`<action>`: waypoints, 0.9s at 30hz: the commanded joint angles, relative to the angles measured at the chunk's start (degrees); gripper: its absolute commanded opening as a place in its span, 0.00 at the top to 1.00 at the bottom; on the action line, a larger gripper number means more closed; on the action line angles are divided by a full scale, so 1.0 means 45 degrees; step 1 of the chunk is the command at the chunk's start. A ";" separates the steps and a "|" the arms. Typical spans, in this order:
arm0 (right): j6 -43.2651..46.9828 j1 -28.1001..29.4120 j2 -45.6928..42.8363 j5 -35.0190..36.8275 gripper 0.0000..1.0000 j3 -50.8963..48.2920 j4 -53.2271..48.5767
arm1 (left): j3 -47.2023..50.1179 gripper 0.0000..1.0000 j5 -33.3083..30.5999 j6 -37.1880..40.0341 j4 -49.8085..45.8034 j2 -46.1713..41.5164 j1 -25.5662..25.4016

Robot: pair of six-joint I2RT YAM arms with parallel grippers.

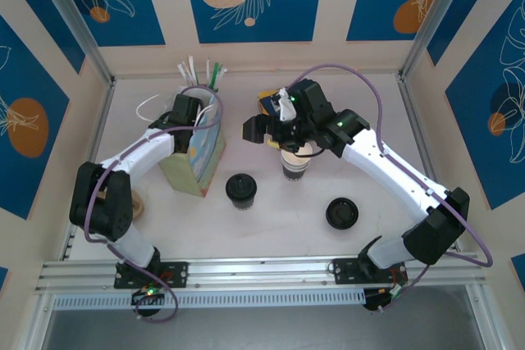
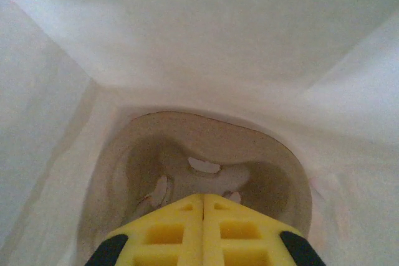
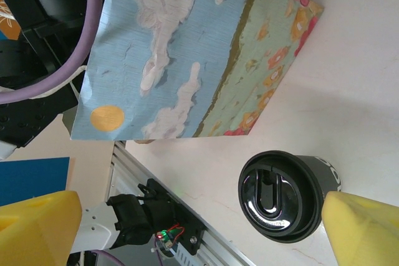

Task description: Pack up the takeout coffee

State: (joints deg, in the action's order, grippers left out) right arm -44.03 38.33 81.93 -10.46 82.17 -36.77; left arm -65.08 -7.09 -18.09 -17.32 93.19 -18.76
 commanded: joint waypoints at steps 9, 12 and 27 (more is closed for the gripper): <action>-0.0024 -0.0060 -0.0197 -0.0117 0.01 -0.0172 -0.0109 | -0.0041 1.00 0.0190 0.0075 0.0007 0.0175 0.0029; -0.0029 -0.0060 -0.0161 -0.0108 0.01 -0.0170 -0.0109 | -0.0045 1.00 0.0190 0.0091 0.0012 0.0132 0.0014; -0.0020 -0.0060 -0.0160 -0.0154 0.01 -0.0093 -0.0143 | -0.0109 1.00 0.0189 0.0113 0.0007 0.0248 0.0027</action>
State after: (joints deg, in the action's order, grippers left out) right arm -44.03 38.33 81.93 -10.46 82.00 -36.84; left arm -65.08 -7.09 -17.96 -17.34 93.21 -18.76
